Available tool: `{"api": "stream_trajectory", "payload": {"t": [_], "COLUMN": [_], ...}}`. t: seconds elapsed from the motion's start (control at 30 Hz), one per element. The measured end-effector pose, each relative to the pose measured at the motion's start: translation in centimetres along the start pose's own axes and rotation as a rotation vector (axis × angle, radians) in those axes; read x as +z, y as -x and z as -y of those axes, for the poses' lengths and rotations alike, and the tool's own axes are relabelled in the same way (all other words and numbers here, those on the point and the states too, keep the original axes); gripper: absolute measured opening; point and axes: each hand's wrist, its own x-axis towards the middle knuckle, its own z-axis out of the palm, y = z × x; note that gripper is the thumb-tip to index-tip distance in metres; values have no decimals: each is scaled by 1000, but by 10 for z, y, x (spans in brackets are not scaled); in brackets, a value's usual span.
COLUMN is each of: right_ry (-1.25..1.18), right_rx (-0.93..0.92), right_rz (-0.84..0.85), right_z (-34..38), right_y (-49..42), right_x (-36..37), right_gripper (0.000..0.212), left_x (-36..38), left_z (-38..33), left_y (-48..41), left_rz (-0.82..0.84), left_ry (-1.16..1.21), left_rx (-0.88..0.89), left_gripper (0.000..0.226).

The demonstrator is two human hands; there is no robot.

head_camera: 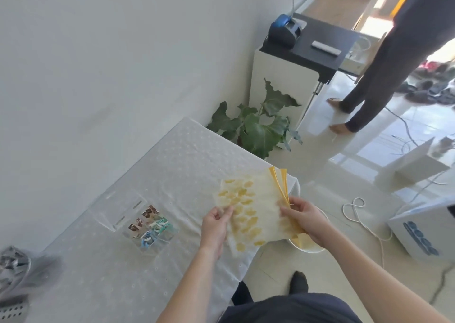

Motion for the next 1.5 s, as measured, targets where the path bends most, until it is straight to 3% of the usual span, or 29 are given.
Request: {"api": "stream_trajectory", "payload": {"t": [0.17,0.27,0.43,0.53,0.7,0.83,1.03,1.13,1.27,1.5], "right_ry": [-103,-159,-265,-224,-170,-206,-233,-226,-137,-94], "right_rx": [-19,-20,20,53,82,127,246,348,485,610], "right_rz": [-14,-11,-27,-52,-33,-22,-117,-124,-7,-154], "right_z": [-21,-31,-45,-57,-77,-94,-128,-142,-167,-222], "right_y": [8,12,19,20,19,13,-2,-7,-20,-67], "right_x": [-32,-56,-96,-122,-172,-217,-271,-285,-295,-299], "right_gripper": [28,39,37,26,22,29,33,37,45,41], "left_x": [35,56,100,127,180,225,281,300,316,333], "left_z": [-8,-9,-15,-10,2,17,50,66,93,145], "left_y": [13,15,32,33,36,31,19,9,-23,-95], "left_rz": [18,66,195,176,146,82,71,45,27,38], "left_ry": [-53,-117,-105,-181,-231,-253,-307,-370,-451,-508], "left_rx": [7,-7,-37,-21,-64,-96,-225,-271,-341,-531], "left_gripper": [36,77,25,35,20,27,17,16,20,26]}}
